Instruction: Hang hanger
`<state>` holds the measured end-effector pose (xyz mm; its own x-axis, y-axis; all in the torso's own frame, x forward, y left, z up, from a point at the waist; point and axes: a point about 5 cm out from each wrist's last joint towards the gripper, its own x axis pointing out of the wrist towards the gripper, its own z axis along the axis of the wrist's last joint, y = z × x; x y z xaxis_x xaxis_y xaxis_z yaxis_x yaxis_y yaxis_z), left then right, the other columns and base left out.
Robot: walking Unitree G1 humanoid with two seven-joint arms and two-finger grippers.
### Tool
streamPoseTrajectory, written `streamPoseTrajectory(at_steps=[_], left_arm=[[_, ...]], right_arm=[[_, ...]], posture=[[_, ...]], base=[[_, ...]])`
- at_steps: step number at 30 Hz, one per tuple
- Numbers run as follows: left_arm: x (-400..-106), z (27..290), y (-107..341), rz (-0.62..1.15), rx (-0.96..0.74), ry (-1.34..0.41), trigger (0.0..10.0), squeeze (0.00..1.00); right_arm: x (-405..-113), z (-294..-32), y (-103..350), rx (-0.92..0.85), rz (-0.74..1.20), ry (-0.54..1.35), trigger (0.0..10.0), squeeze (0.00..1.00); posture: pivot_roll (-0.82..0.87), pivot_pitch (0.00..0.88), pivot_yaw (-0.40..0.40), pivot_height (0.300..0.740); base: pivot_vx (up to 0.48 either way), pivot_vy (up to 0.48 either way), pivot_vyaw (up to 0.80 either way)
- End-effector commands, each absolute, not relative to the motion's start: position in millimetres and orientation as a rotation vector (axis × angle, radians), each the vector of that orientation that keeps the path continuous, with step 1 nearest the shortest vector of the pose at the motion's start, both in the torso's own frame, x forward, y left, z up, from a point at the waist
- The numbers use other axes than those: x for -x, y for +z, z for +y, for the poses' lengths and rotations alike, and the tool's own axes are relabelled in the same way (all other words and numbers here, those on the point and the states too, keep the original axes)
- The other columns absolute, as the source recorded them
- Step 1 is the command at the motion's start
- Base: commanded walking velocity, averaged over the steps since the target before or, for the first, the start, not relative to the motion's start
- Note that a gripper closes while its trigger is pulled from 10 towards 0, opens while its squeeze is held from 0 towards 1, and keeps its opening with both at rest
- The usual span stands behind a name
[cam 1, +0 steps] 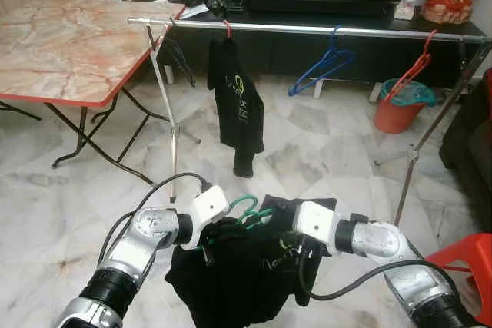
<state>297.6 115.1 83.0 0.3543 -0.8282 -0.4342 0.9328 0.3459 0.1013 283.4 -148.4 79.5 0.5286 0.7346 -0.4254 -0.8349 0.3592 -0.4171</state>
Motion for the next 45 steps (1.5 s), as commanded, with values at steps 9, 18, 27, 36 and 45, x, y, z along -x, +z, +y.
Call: streamPoseTrajectory(at_steps=[9,18,27,36,45], left_arm=[[-302,112,93,0.284,-0.363,-1.185,0.0,0.00],[-301,113,92,0.286,-0.365,-1.183,0.0,0.00],[-301,113,92,0.287,-0.365,-1.187,0.0,0.00],[-302,114,92,0.287,-0.371,-1.178,0.0,0.00],[-304,121,87,0.309,-0.414,-1.137,0.0,0.00]], right_arm=[[-283,-151,70,0.658,0.182,1.004,10.0,0.00],[-283,-152,67,0.652,0.189,1.009,0.0,0.00],[-284,-153,68,0.656,0.182,1.006,0.0,0.00],[-286,-152,68,0.662,0.177,1.002,0.0,0.00],[-288,-155,68,0.683,0.187,0.995,0.0,0.00]], posture=[[-0.12,0.000,-0.006,0.740],[-0.11,0.000,-0.008,0.740],[-0.11,0.000,-0.008,0.740],[-0.11,0.000,-0.007,0.740],[-0.11,0.000,-0.006,0.740]], base=[[0.000,0.000,0.00],[0.000,0.000,0.00],[0.000,0.000,0.00],[0.000,0.000,0.00],[0.000,0.000,0.00]])
